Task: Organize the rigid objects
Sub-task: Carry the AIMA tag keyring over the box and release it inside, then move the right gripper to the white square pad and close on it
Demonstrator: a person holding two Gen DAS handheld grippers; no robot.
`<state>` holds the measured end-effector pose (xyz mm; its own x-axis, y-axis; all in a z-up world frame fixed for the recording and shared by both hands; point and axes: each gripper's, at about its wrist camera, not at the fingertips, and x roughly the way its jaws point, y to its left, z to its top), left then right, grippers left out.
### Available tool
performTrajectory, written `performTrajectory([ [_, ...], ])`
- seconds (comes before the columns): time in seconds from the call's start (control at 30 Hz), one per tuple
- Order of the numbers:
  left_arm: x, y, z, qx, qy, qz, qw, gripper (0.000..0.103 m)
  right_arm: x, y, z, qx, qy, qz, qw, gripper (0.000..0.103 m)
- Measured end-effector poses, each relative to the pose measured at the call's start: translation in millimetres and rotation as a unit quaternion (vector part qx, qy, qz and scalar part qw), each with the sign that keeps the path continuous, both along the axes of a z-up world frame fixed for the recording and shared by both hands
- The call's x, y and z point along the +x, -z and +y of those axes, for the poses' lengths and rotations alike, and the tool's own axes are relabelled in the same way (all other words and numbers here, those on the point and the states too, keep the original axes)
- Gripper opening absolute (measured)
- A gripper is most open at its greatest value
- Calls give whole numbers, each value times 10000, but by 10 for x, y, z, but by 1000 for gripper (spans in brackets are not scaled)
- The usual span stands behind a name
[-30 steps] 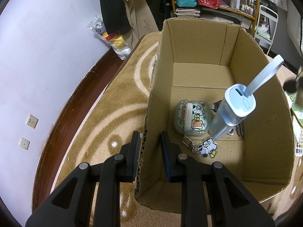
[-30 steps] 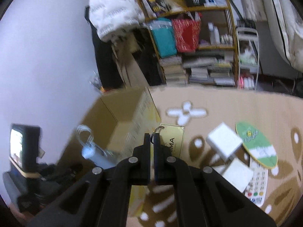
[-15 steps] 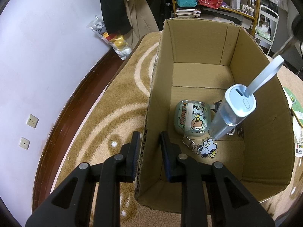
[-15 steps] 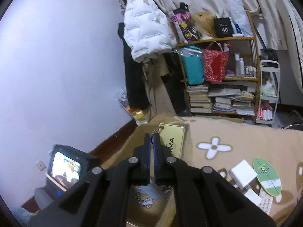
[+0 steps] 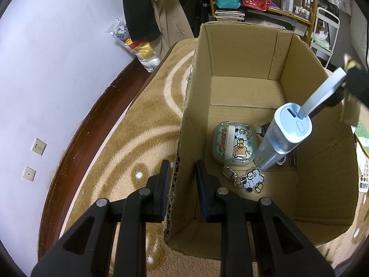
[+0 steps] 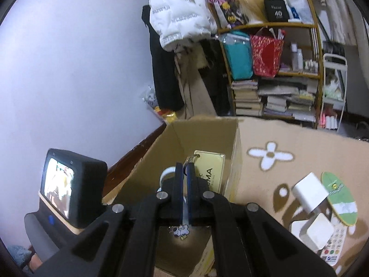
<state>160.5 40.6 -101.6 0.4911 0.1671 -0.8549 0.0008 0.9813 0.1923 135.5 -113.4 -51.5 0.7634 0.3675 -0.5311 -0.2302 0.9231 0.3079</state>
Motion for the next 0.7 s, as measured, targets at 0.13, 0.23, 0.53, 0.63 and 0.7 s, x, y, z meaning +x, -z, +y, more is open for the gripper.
performTrajectory([
  [0.13,6,1,4,1,3,-3,10000,21,34,77,28,-137,-30,233,9996,7],
  [0.23,19,3,8,-3,1,7,10000,22,6,79,30,-326,36,265,9991,17],
  [0.53,17,-1,4,13,16,4,10000,22,28,25,-347,-367,646,222,9970,77],
  [0.63,19,-5,-4,30,25,-2,10000,22,84,41,-489,-463,905,264,9945,94],
  [0.7,20,-6,-4,35,27,-2,10000,22,140,54,-608,-509,1085,287,9924,103],
])
